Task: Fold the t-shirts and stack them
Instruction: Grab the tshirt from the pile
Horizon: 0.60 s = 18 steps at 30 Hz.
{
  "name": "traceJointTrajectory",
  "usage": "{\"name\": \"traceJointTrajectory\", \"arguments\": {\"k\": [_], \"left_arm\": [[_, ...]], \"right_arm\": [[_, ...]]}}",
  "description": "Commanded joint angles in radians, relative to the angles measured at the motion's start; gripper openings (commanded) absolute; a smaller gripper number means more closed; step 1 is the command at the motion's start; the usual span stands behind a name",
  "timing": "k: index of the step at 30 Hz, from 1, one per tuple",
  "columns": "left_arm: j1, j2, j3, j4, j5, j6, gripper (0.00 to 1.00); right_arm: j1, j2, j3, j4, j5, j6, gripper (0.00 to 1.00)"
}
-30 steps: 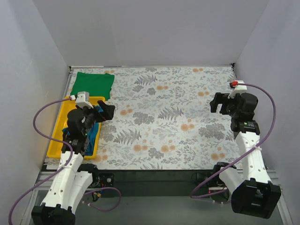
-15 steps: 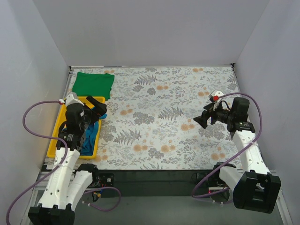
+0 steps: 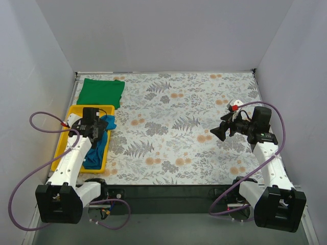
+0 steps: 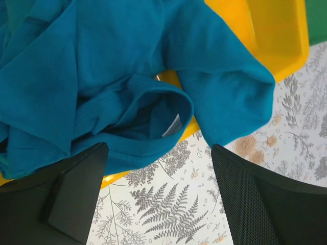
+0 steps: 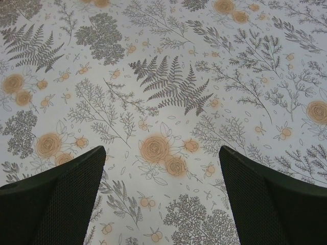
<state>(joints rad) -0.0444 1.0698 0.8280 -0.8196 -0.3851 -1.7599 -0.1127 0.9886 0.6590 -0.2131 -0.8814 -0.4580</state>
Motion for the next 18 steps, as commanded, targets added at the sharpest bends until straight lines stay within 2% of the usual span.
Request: {"name": "traceJointTrajectory", "arguments": {"k": [1, 5, 11, 15, 17, 18], "left_arm": [[0.026, 0.042, 0.017, 0.005, -0.06, -0.05, 0.81], [0.031, 0.123, 0.01, 0.056, -0.028, -0.027, 0.78], [0.037, 0.176, 0.013, 0.152, -0.018, 0.059, 0.66], [0.038, 0.188, 0.022, 0.217, -0.008, 0.134, 0.63], [0.041, 0.203, 0.025, 0.244, 0.026, 0.183, 0.5], [0.043, 0.205, 0.026, 0.252, 0.04, 0.201, 0.39]], "right_arm": [[-0.001, -0.007, 0.025, 0.004, -0.002, 0.004, 0.98], [-0.001, -0.01, 0.022, 0.003, 0.012, 0.001, 0.98], [-0.001, -0.01, 0.019, 0.0, -0.002, -0.002, 0.98], [-0.001, -0.013, 0.019, -0.002, -0.008, -0.005, 0.98], [-0.001, -0.018, 0.017, -0.003, -0.008, -0.007, 0.98], [-0.001, -0.019, 0.017, -0.002, -0.007, -0.005, 0.98]]}}
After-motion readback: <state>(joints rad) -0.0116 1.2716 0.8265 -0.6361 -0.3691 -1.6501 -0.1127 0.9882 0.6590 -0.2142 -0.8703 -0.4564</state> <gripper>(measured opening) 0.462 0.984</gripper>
